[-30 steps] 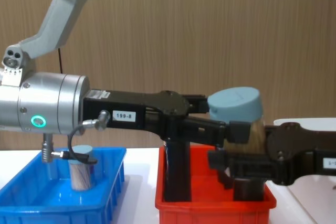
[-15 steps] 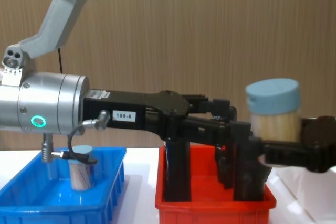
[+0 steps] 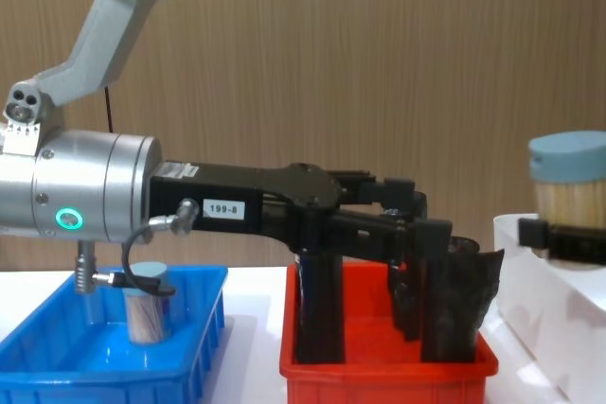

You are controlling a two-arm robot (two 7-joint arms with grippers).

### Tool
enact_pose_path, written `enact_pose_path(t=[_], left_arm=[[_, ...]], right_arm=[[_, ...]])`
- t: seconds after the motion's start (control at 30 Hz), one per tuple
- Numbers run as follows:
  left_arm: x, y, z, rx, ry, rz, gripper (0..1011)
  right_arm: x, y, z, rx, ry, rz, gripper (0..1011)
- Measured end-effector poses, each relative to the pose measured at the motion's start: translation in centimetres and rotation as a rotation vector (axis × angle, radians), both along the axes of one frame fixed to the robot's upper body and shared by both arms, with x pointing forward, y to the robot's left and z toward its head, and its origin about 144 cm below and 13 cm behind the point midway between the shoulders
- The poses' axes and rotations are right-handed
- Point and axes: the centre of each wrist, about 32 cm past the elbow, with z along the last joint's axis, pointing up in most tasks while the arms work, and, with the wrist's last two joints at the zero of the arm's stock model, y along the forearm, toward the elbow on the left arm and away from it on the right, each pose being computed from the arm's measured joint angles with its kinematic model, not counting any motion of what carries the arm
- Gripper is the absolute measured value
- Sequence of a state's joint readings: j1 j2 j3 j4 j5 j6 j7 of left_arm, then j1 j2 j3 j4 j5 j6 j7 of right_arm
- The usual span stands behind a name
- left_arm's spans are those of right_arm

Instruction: Pick the cotton swabs from the blue box and place them into the white box.

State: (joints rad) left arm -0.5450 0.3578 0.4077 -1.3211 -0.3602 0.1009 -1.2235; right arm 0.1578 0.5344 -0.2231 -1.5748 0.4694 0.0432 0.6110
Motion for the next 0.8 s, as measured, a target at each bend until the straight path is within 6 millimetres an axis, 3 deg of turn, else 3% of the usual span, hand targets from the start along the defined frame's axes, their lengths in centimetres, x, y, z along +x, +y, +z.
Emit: enact_pose_path(t=[0.4, 0.8], left_arm=[[0.0, 0.0, 0.0, 0.000, 0.000, 0.000, 1004], [0.0, 0.0, 0.0, 0.000, 0.000, 0.000, 1004]], right_arm=[[1.9, -1.4, 0.2, 0.012, 0.034, -0.182, 647], [5.8, -2.5, -0.2, -0.001, 0.102, -0.391, 650]])
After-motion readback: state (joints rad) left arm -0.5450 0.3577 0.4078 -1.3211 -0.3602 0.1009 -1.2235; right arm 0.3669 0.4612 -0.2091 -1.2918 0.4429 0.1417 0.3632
